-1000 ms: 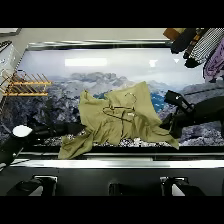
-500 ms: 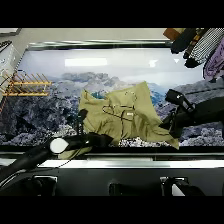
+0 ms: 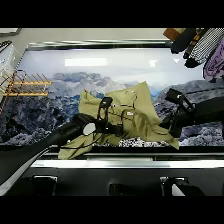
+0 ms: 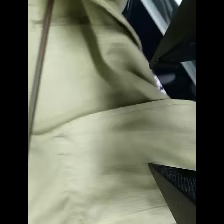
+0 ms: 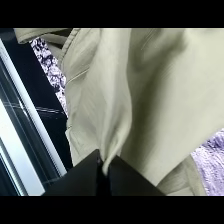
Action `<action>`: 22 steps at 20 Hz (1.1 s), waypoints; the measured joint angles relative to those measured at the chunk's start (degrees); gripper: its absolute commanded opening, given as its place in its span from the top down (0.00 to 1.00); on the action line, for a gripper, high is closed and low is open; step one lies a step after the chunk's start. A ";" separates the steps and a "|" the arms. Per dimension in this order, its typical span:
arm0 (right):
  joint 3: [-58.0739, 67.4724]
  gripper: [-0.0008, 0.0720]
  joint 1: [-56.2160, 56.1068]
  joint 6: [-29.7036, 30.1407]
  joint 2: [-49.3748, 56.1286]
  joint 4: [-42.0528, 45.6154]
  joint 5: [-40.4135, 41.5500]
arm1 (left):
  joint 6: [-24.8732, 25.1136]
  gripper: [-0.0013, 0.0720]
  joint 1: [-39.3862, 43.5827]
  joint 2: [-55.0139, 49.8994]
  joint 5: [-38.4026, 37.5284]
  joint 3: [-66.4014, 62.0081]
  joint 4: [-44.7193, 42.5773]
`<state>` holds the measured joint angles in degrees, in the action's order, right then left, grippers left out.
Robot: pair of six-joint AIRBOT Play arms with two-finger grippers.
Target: Fold the clothes and pants, and hang the long-sleeved shirts on hangers.
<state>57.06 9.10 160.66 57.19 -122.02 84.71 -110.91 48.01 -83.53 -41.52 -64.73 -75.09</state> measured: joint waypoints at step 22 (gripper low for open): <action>0.00 0.95 0.00 0.02 0.00 -0.35 -0.90 | -16.59 0.48 4.52 -10.27 -2.45 -4.61 -18.05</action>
<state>57.06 9.10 160.68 57.19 -122.37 83.81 -127.50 52.53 -93.80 -43.97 -69.34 -93.14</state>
